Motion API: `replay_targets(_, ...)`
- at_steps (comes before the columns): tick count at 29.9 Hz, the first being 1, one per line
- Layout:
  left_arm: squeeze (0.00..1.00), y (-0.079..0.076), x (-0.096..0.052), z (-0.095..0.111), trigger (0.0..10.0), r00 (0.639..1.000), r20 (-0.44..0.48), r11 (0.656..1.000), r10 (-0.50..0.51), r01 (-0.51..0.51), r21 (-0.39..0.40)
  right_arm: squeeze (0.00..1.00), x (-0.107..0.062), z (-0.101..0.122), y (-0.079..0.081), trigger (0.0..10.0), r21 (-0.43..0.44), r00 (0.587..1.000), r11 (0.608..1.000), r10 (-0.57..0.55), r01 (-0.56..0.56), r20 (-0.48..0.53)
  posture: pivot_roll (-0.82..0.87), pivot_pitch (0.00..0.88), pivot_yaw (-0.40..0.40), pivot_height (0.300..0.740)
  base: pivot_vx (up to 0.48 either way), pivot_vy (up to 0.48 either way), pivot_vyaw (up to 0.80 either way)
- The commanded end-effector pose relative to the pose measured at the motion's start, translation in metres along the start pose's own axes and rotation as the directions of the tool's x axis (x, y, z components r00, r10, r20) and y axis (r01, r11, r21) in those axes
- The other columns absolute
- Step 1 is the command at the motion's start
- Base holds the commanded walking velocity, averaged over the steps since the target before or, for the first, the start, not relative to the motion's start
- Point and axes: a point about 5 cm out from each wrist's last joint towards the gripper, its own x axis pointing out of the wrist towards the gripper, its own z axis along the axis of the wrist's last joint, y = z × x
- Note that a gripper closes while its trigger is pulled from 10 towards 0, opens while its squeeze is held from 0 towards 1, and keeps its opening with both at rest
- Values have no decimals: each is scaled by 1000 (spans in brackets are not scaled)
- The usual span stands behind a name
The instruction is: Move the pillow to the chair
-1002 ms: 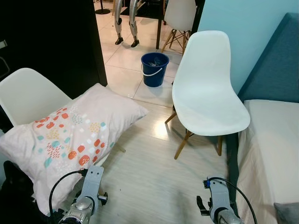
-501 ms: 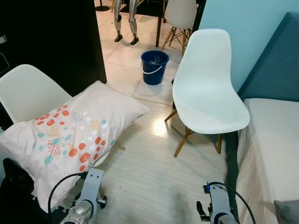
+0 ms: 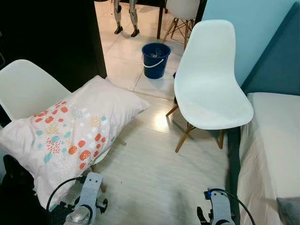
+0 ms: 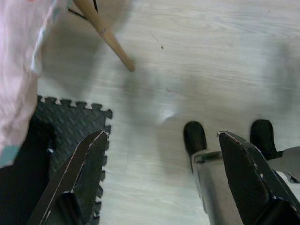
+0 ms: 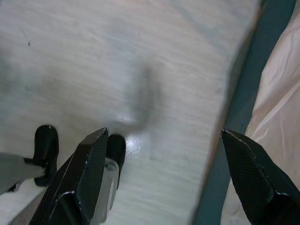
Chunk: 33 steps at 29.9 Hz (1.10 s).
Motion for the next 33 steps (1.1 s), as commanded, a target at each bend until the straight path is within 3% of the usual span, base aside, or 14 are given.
replay_targets(1, 0, 2, -3, -10, 10000, 1000, -31, 1000, -4, 4, -8, 0, -3, -8, 1, 10000, 7, 1000, 1000, 4, -4, -17, -54, 264, -6, 740, 0, 0, 0)
replay_targets(2, 0, 2, -3, -11, 10000, 999, -39, 1000, -17, 17, 3, 0, -3, -8, 1, 10000, 2, 1000, 1000, 7, -7, -18, -54, 264, -6, 740, 0, 0, 0)
replay_targets(6, 0, -2, -2, -16, 10000, 994, -101, 995, -45, 36, -90, 0, -2, -5, -1, 10000, 11, 1000, 1000, 0, 0, -8, -25, 252, -4, 740, 0, 0, 0)
replay_targets(16, 0, -10, 0, -8, 10000, 989, -89, 986, -115, 103, -130, 0, 2, 6, -2, 10000, -21, 1000, 1000, 12, -12, 1, -42, 222, -26, 740, 0, 0, 0)
replay_targets(33, 0, -12, 7, 14, 10000, 991, -51, 986, -120, 113, -124, 0, 11, 27, -5, 10000, -63, 1000, 998, 12, -12, 8, -97, 177, -25, 740, 0, 0, -789)
